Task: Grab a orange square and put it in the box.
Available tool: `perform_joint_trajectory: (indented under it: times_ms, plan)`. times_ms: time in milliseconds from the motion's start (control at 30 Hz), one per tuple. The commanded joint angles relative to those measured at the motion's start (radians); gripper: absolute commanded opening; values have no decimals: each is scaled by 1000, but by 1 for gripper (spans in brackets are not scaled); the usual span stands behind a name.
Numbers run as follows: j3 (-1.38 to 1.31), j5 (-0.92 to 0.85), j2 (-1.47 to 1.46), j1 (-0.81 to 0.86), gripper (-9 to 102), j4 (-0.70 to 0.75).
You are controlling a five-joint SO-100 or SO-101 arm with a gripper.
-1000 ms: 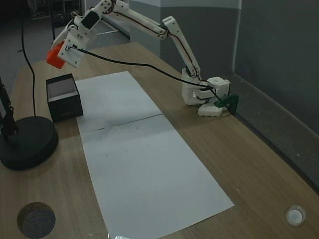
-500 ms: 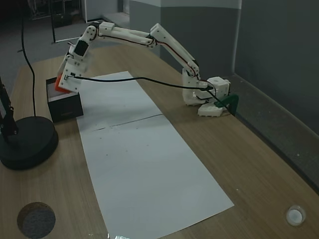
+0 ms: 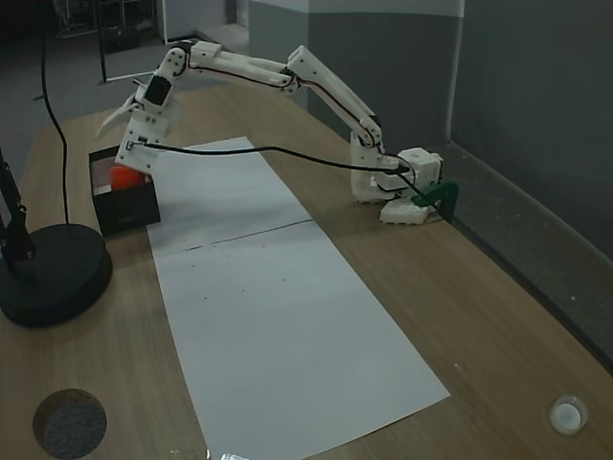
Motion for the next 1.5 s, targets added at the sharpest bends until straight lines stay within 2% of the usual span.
perform_joint_trajectory:
  times_ms: [0,133,267,433,833,1133,1233,1467]
  plan:
    - [-133,12,129,3,24,78]
    - [-275,127,242,5,-1,249]
    - [-367,186,385,-48,-1,448]
    - [-186,245,621,-117,-1,446]
    - [617,239,1404,-434,0,425]
    - [1152,236,1931,-439,0,284]
    - [1310,186,2132,-437,0,227]
    - [1543,176,2488,-437,0,192]
